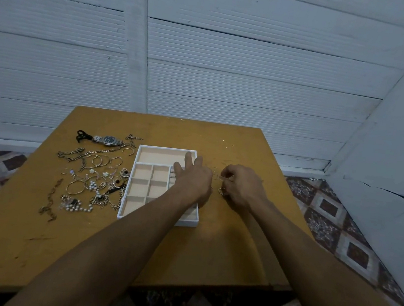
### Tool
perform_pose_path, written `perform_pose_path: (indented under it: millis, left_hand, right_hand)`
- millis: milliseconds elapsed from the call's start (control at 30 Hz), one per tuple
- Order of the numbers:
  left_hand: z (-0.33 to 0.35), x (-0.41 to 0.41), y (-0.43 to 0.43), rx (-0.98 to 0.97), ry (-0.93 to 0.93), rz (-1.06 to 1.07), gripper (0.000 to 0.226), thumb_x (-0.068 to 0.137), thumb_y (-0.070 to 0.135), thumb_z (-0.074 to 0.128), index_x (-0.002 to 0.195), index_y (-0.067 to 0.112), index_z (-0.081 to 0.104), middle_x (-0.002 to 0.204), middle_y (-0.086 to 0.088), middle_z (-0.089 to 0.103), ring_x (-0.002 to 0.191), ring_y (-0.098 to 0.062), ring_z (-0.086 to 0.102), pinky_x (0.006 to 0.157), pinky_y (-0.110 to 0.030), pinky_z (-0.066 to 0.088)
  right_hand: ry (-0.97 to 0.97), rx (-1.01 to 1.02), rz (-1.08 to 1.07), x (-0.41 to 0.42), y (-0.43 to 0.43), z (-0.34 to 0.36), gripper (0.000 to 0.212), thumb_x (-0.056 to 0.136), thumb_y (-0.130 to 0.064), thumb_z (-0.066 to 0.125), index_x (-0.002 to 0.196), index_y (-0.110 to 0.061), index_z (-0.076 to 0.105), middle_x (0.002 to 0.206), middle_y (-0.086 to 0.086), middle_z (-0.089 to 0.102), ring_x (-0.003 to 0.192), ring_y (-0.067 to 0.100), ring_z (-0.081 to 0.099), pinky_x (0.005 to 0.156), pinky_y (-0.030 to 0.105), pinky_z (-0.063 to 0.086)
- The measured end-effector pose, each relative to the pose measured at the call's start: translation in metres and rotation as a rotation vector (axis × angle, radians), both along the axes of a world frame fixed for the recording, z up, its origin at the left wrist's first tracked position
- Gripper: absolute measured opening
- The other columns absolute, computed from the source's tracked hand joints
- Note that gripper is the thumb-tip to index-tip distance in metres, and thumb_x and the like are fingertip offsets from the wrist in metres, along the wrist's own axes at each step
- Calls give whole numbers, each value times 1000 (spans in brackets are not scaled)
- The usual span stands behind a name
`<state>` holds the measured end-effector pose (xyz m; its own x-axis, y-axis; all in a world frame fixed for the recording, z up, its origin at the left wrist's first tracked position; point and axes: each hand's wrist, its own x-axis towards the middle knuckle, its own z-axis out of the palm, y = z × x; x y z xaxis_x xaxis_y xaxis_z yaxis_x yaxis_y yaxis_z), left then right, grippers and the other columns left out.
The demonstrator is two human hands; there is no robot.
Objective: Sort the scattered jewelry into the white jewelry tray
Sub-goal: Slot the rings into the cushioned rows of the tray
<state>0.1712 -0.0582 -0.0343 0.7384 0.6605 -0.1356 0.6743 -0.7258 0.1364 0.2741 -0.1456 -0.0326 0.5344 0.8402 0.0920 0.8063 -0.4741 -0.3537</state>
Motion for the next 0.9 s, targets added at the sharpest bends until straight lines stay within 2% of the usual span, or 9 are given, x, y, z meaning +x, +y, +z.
perform_pose_path:
  millis: [133, 233, 333, 433, 500, 567, 700, 900]
  left_hand:
    - [3, -1, -2, -26, -57, -12, 28, 88, 33, 66, 114, 22, 64, 157, -6, 20, 147, -36, -3, 112, -60, 12]
    - [8, -10, -2, -69, -203, -17, 11, 90, 33, 63, 95, 24, 67, 153, 1, 31, 147, -30, 2, 110, -56, 15]
    - [19, -27, 6, -96, -370, 31, 9, 85, 33, 70, 81, 28, 64, 131, 3, 51, 137, -23, 26, 101, -43, 28]
    - [28, -52, 26, -151, -509, 68, 17, 80, 32, 76, 74, 27, 61, 101, 4, 64, 107, -18, 52, 89, -37, 41]
    - [31, -69, 41, -249, -499, 76, 21, 79, 26, 78, 70, 25, 59, 84, 5, 65, 86, -16, 59, 73, -30, 45]
    - [33, -85, 52, -270, -421, 80, 18, 76, 24, 81, 71, 22, 63, 80, 5, 67, 78, -15, 62, 65, -27, 44]
    - [33, -105, 65, -290, -371, 115, 16, 74, 24, 82, 80, 16, 70, 83, 1, 71, 80, -14, 65, 73, -30, 50]
    - [28, -114, 68, -332, -385, 118, 19, 72, 28, 84, 82, 17, 74, 80, 2, 71, 74, -10, 61, 61, -22, 43]
  right_hand:
    - [0, -5, 2, 1, 2, -1, 22, 92, -20, 56, 112, -20, 66, 114, -1, 68, 102, 19, 60, 93, 45, 50]
    - [-5, -1, 9, 2, 5, -2, 20, 92, -23, 55, 109, -21, 66, 110, -1, 68, 99, 19, 60, 91, 45, 49]
    - [-28, -27, 20, 3, 11, -2, 21, 93, -30, 54, 109, -24, 67, 111, -3, 67, 103, 19, 58, 94, 45, 46]
    - [-72, -81, 43, -1, 20, -4, 24, 93, -39, 54, 111, -27, 66, 116, -2, 64, 112, 23, 52, 97, 47, 42]
    - [-85, -119, 52, -4, 26, -4, 28, 93, -43, 52, 114, -28, 64, 120, -1, 61, 116, 24, 46, 97, 46, 38]
    - [-103, -148, 55, -8, 32, -4, 30, 93, -44, 51, 116, -28, 63, 123, 0, 58, 119, 25, 42, 96, 46, 34]
    - [-90, -160, 34, -14, 39, -4, 23, 92, -41, 56, 109, -27, 64, 123, 0, 58, 120, 25, 39, 95, 44, 33]
    - [-37, -228, -22, -19, 46, 3, 12, 90, -36, 62, 94, -25, 63, 119, 0, 55, 120, 25, 37, 94, 42, 32]
